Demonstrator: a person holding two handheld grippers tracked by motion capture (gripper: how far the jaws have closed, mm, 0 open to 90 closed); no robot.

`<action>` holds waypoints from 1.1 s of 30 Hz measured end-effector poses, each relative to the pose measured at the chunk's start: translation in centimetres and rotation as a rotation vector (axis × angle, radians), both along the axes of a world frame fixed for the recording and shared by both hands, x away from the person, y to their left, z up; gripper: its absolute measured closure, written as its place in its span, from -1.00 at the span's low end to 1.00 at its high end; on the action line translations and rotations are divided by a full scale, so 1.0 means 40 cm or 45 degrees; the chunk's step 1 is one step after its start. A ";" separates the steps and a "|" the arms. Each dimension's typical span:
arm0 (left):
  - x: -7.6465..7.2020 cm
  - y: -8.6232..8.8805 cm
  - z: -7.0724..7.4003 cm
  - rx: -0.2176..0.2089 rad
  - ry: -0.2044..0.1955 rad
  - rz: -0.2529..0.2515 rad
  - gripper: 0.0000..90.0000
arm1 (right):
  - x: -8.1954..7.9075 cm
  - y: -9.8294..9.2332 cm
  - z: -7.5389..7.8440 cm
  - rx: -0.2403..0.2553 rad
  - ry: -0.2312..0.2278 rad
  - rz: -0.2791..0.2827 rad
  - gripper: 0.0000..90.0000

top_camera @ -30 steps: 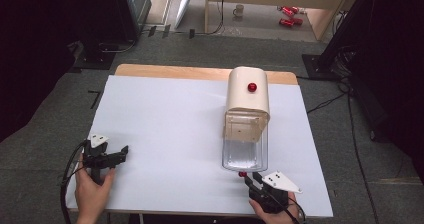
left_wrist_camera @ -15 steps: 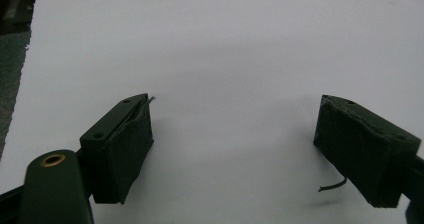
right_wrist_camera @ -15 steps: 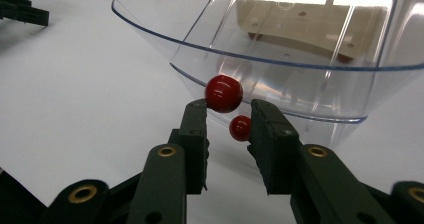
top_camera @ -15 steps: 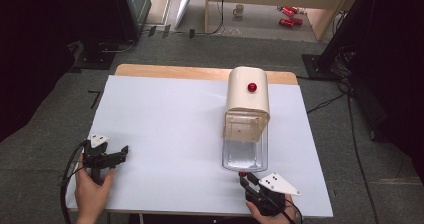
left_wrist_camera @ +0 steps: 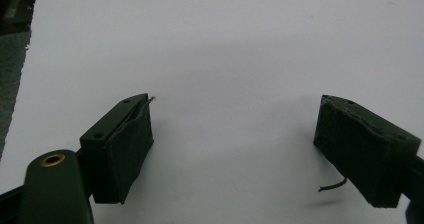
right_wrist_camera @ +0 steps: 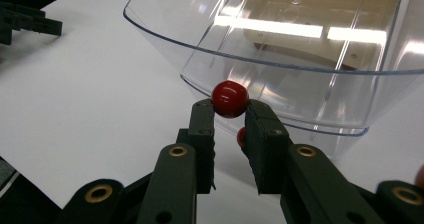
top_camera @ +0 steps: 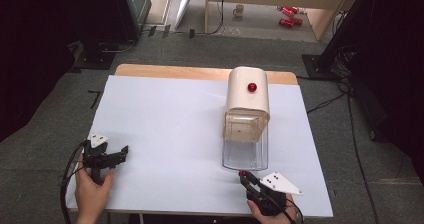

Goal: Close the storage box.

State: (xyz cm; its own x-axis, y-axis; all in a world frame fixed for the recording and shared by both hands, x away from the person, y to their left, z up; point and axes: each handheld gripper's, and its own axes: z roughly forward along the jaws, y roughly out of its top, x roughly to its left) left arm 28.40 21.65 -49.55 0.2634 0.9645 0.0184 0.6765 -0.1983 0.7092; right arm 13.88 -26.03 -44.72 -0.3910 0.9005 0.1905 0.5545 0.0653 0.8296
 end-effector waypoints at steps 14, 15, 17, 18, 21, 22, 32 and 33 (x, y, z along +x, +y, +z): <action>0.000 0.000 0.000 -0.001 -0.001 0.000 -0.65 | 0.024 -0.009 0.042 0.001 -0.039 -0.008 0.68; 0.000 0.000 0.000 0.000 -0.001 0.000 -0.65 | 0.028 -0.010 0.044 0.000 -0.041 -0.007 0.68; 0.000 0.000 0.000 0.000 -0.001 0.000 -0.65 | 0.031 -0.010 0.047 0.003 -0.043 -0.006 0.68; 0.000 0.000 0.000 0.000 0.000 0.000 -0.65 | 0.036 -0.009 0.050 0.009 -0.042 -0.008 0.68; 0.000 0.000 0.000 -0.001 -0.001 0.000 -0.65 | 0.054 -0.009 0.060 0.009 -0.048 -0.008 0.68; 0.000 0.000 0.000 -0.001 -0.001 0.000 -0.65 | 0.056 -0.009 0.062 0.009 -0.049 -0.009 0.68; 0.000 0.000 0.000 0.000 0.000 0.000 -0.65 | 0.098 -0.011 0.093 0.018 -0.077 -0.020 0.69; 0.000 0.000 0.000 0.000 0.000 0.000 -0.65 | 0.102 -0.011 0.096 0.018 -0.078 -0.024 0.69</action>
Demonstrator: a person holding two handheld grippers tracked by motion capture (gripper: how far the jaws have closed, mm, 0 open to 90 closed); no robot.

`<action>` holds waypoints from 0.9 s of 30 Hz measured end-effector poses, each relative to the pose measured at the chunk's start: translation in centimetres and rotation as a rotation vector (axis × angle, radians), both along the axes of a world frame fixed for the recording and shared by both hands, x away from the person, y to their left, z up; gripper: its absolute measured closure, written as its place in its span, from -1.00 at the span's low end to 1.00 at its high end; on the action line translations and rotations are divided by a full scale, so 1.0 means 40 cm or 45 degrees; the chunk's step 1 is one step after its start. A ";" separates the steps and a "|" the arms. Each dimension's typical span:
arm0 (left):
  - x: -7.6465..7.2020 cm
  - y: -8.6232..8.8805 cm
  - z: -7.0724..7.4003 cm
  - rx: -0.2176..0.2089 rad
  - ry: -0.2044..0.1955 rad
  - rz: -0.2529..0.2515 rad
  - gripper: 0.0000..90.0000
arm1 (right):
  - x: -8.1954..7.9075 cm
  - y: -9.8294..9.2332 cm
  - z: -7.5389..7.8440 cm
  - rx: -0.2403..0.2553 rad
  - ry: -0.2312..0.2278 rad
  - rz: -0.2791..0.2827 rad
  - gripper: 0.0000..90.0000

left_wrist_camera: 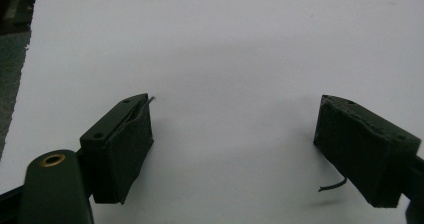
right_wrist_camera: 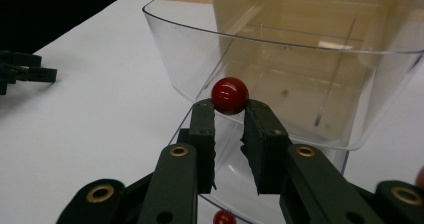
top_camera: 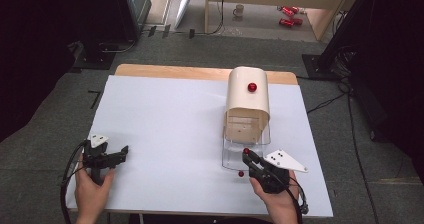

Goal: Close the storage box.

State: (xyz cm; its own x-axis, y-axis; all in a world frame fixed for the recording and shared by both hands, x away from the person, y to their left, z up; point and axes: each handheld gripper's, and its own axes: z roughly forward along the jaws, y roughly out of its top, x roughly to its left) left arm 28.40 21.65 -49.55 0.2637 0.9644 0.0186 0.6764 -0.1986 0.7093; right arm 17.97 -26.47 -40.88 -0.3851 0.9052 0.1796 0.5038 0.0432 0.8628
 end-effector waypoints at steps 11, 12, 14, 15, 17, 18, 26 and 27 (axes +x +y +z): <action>0.000 0.000 0.000 0.000 0.000 -0.001 -0.65 | 0.049 0.003 0.003 -0.013 -0.001 -0.031 0.70; 0.000 0.000 0.000 0.000 0.000 -0.001 -0.65 | 0.049 0.003 0.003 -0.013 -0.001 -0.031 0.70; 0.000 0.000 0.000 0.000 0.001 -0.001 -0.65 | 0.059 0.004 0.004 -0.018 -0.001 -0.035 0.70; 0.000 0.000 0.000 0.000 0.000 -0.001 -0.65 | 0.063 0.004 0.004 -0.020 0.000 -0.038 0.70; 0.000 0.000 0.000 0.000 0.000 -0.001 -0.65 | 0.079 0.004 0.005 -0.024 -0.001 -0.044 0.70; 0.000 0.000 0.000 0.000 0.000 -0.001 -0.65 | 0.079 0.004 0.005 -0.024 -0.001 -0.044 0.70; 0.000 0.000 0.000 0.001 0.001 -0.001 -0.65 | 0.116 0.001 0.003 -0.023 0.001 -0.059 0.70; 0.000 0.000 0.000 0.001 0.001 -0.001 -0.65 | 0.124 0.000 0.003 -0.025 0.001 -0.061 0.70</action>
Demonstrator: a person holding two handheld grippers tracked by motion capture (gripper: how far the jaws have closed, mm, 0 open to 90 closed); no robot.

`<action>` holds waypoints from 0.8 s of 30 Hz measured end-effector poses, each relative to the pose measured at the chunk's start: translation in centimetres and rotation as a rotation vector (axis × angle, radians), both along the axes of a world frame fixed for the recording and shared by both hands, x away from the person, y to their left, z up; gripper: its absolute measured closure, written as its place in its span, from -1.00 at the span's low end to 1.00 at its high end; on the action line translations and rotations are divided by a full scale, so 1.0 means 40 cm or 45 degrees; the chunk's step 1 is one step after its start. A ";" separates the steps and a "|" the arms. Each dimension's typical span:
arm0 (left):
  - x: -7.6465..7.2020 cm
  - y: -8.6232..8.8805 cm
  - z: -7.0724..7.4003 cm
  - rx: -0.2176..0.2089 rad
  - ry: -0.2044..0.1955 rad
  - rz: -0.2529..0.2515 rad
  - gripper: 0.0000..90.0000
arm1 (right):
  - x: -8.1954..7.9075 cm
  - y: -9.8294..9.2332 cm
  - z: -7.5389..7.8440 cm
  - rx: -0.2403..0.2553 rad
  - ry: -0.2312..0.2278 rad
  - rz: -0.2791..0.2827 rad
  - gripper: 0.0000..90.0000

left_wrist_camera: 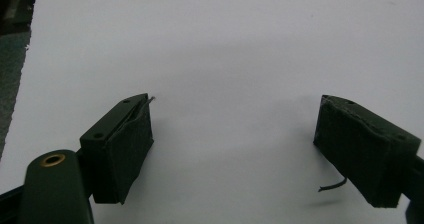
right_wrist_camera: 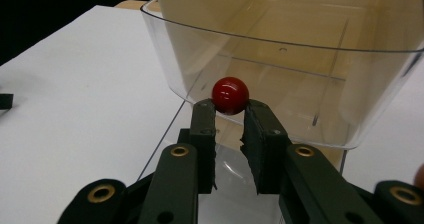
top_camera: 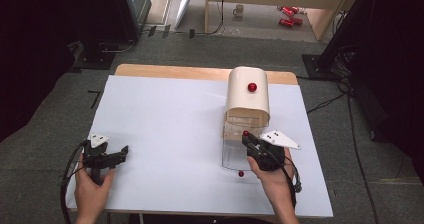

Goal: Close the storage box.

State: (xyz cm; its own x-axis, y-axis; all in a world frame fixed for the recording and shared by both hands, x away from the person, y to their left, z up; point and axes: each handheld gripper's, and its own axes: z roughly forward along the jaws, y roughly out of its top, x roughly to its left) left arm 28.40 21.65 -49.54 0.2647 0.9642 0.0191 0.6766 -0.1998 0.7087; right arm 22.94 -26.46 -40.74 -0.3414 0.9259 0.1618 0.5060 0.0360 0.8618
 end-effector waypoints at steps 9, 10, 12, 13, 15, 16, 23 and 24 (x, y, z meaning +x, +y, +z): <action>0.000 0.000 0.000 0.000 0.000 0.000 -0.65 | 0.027 -0.004 -0.001 0.005 0.001 -0.006 0.70; 0.000 0.000 0.000 0.000 0.000 0.000 -0.65 | 0.032 -0.005 -0.001 0.007 0.001 -0.008 0.69; 0.000 0.000 0.000 0.000 0.000 0.001 -0.65 | 0.034 -0.005 -0.001 0.008 0.000 -0.007 0.69; 0.000 0.000 0.000 0.000 0.000 0.000 -0.65 | 0.035 -0.006 -0.001 0.011 0.000 -0.004 0.69; 0.000 0.000 0.000 0.000 0.000 0.000 -0.65 | 0.036 -0.007 -0.001 0.013 -0.001 -0.001 0.69; 0.000 0.000 0.000 0.000 -0.001 0.001 -0.65 | 0.036 -0.009 -0.002 0.014 -0.003 0.003 0.68; 0.000 0.000 0.000 0.000 0.000 0.000 -0.65 | 0.037 -0.016 -0.002 0.018 -0.006 0.001 0.66; 0.000 0.000 0.000 0.000 0.000 0.000 -0.65 | 0.036 -0.017 -0.002 0.021 -0.003 -0.006 0.65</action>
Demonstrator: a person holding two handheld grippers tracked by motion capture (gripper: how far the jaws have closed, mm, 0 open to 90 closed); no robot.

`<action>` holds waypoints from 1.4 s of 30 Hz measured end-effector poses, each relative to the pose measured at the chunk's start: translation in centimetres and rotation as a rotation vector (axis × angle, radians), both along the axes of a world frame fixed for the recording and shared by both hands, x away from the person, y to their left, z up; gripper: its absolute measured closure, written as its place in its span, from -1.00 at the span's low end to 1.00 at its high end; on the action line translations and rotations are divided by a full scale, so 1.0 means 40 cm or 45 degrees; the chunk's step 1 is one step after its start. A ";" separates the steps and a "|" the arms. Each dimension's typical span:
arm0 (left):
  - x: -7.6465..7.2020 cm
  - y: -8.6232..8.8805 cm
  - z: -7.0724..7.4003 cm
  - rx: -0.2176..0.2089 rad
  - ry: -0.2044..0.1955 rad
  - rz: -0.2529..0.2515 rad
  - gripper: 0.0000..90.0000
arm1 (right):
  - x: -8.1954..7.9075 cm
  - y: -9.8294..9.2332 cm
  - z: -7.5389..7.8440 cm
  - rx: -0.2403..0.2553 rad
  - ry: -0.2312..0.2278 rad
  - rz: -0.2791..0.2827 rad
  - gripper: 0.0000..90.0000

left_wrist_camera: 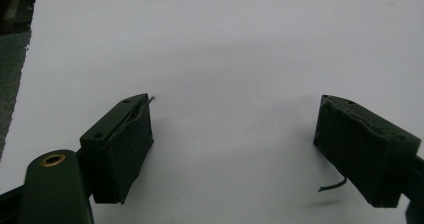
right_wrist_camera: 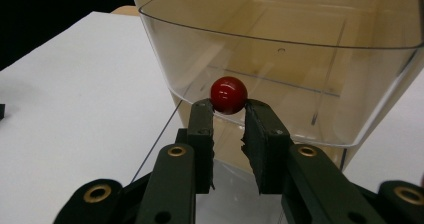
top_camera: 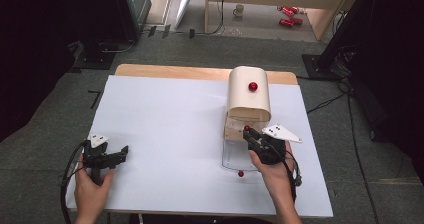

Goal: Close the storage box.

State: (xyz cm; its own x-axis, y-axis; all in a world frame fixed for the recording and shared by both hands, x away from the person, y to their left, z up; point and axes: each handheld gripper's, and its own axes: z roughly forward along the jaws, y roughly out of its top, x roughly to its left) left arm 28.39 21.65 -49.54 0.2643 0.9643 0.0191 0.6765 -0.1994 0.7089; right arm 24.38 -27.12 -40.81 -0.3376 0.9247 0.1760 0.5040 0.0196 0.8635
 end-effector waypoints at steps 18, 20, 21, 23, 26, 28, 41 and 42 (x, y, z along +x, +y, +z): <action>0.000 0.000 0.000 0.001 0.000 0.000 -0.65 | -0.108 -0.017 -0.034 -0.017 0.063 0.081 -0.11; 0.000 0.000 0.000 0.001 0.000 0.000 -0.65 | -0.114 -0.018 -0.036 -0.015 0.065 0.081 -0.11; 0.000 0.000 0.000 0.000 -0.001 0.001 -0.65 | -0.121 -0.019 -0.040 -0.010 0.066 0.083 -0.11; 0.000 0.000 0.000 0.000 -0.001 0.001 -0.65 | -0.135 -0.019 -0.051 -0.008 0.072 0.081 -0.11; 0.000 0.000 0.000 0.000 -0.001 0.001 -0.65 | -0.158 -0.015 -0.071 -0.006 0.084 0.086 -0.11; 0.000 0.000 0.000 0.001 -0.001 0.001 -0.65 | -0.162 -0.015 -0.074 -0.005 0.086 0.088 -0.11; 0.000 0.000 0.000 0.001 0.000 0.000 -0.65 | -0.225 -0.017 -0.118 0.013 0.096 0.084 0.00; 0.000 0.000 0.000 0.001 0.000 0.000 -0.65 | -0.225 -0.017 -0.118 0.013 0.096 0.084 0.00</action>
State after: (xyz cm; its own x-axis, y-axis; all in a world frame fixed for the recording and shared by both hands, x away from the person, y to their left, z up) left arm 28.38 21.64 -49.54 0.2642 0.9643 0.0197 0.6765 -0.1998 0.7088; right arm 15.37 -27.79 -45.51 -0.3831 0.8989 0.2127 0.5652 0.0460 0.8237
